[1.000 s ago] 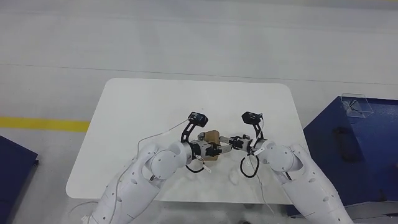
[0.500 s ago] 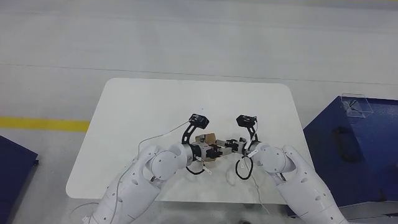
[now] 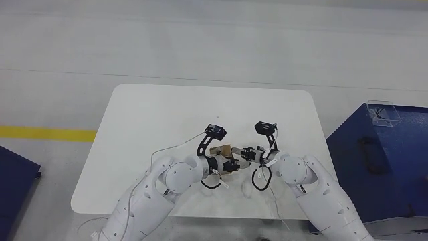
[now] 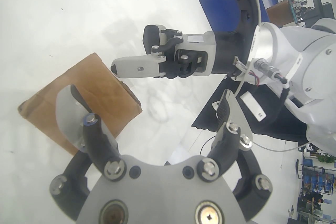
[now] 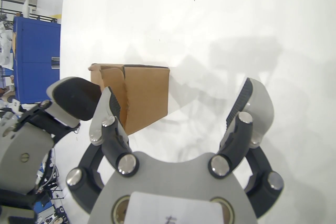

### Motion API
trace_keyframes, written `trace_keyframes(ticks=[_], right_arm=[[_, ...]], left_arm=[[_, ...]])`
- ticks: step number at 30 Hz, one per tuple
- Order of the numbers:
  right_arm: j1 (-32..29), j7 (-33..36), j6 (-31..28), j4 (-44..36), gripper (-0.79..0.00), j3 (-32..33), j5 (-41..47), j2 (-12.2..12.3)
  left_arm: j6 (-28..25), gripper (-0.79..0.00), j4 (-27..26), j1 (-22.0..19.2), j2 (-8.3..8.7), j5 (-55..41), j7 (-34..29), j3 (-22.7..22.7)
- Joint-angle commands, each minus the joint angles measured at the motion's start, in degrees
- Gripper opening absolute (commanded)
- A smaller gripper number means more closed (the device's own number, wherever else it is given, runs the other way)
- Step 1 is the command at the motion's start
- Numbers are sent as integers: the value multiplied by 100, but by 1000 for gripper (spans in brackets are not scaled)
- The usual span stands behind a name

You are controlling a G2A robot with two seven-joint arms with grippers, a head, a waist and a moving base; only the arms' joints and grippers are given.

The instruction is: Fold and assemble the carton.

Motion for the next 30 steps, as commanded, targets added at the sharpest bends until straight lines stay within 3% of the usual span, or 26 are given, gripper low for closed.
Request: trace_keyframes(ticks=[1, 8, 23, 26, 30], right_arm=[[-25, 39, -23, -47, 0, 23, 5, 2], [66, 91, 141, 148, 0, -202, -330, -50], [73, 100, 263, 105, 0, -21, 98, -88], [-66, -294, 234, -18, 0, 208, 310, -83], [-275, -461, 482, -231, 0, 526, 480, -52]], left_arm=[[9, 0, 13, -9, -8, 3, -4, 2], [30, 0, 7, 3, -26, 15, 29, -24], [152, 0, -176, 50, -21, 143, 134, -114], [-178, 0, -511, 175, 95, 883, 716, -436], [-1299, 0, -754, 387, 321, 1272, 685, -1119]])
